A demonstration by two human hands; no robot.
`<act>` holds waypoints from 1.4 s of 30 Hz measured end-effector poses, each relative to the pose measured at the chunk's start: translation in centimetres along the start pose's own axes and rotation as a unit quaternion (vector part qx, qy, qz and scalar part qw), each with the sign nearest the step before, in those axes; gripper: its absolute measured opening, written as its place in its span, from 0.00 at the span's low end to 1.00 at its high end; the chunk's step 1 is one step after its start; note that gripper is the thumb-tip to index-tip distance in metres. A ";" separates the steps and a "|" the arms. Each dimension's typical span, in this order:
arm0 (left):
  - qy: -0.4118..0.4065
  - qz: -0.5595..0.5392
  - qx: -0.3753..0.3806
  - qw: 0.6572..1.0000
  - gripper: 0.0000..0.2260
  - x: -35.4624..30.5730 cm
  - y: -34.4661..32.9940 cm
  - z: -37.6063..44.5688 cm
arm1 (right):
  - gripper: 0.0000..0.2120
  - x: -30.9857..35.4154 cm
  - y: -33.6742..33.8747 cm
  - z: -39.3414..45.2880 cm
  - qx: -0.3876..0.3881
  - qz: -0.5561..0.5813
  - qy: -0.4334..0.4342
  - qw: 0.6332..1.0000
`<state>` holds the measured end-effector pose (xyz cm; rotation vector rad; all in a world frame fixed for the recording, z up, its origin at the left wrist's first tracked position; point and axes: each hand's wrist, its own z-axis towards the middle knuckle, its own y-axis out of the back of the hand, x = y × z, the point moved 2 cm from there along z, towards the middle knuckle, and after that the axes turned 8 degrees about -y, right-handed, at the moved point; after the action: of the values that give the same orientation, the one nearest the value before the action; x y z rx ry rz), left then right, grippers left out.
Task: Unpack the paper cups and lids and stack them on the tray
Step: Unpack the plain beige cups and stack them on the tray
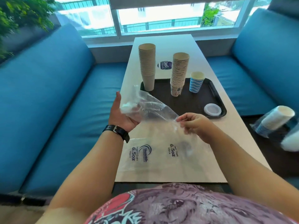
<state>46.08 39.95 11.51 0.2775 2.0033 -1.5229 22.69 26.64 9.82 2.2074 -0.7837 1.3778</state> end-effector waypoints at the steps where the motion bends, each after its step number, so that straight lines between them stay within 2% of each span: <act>1: 0.022 0.002 0.000 1.000 0.28 0.3 -0.3 -0.5 | 0.09 -0.2 0.8 -0.3 0.000 -0.031 -0.005 1.000; 3: 0.005 0.061 -0.069 0.996 0.15 1.1 0.1 -1.1 | 0.08 -0.8 2.2 -0.9 -0.008 -0.091 -0.024 0.995; 4: -0.039 0.101 -0.112 0.988 0.06 1.2 0.8 -1.1 | 0.08 -1.0 2.8 -1.0 -0.023 -0.115 -0.035 0.993; 5: -0.090 0.131 -0.142 0.977 0.03 1.4 1.2 -1.2 | 0.07 -1.2 3.4 -1.2 -0.053 -0.134 -0.043 0.989; 7: -0.162 0.175 -0.191 0.952 0.15 1.8 2.4 -1.3 | 0.06 -1.5 4.7 -1.3 -0.138 -0.170 -0.040 0.975; 9: -0.193 0.246 -0.210 0.926 0.18 2.5 2.9 -2.1 | 0.04 -1.8 5.9 -1.2 -0.217 -0.183 -0.015 0.959; 13: -0.196 0.353 -0.231 0.885 0.24 4.8 3.5 -2.7 | 0.07 -2.1 7.7 -1.0 -0.249 -0.135 0.003 0.959; 16: -0.206 0.349 -0.274 0.872 0.24 6.3 3.3 -3.2 | 0.13 -2.8 9.4 -1.1 -0.249 -0.023 -0.086 0.964; 19: -0.219 0.333 -0.291 0.870 0.23 7.3 2.5 -3.8 | 0.11 -4.1 10.5 -1.5 -0.156 0.046 -0.192 0.968; 23: -0.253 0.295 -0.311 0.867 0.23 8.3 1.7 -4.5 | 0.04 -4.7 11.6 -1.4 -0.135 0.123 -0.175 0.967; 28: -0.276 0.260 -0.350 0.857 0.23 7.8 3.3 -6.5 | 0.04 -4.3 12.5 -1.0 -0.082 0.220 -0.184 0.954; 32: -0.251 0.299 -0.375 0.841 0.23 8.4 4.3 -7.6 | 0.05 -4.7 12.0 -0.7 -0.098 0.203 -0.184 0.957; 35: -0.236 0.292 -0.394 0.839 0.22 9.0 4.7 -8.0 | 0.08 -5.6 11.8 -0.2 -0.193 0.162 -0.146 0.956; 38: -0.230 0.267 -0.393 0.849 0.23 9.5 4.6 -8.1 | 0.07 -6.2 12.0 -0.1 -0.268 0.056 -0.095 0.957; 42: -0.223 0.230 -0.364 0.874 0.25 9.8 3.7 -8.0 | 0.08 -7.0 12.0 0.1 -0.242 0.059 -0.161 0.955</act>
<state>37.49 46.68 4.26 0.0632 1.8028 -0.4199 12.49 19.23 4.12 2.0264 -1.2357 0.7610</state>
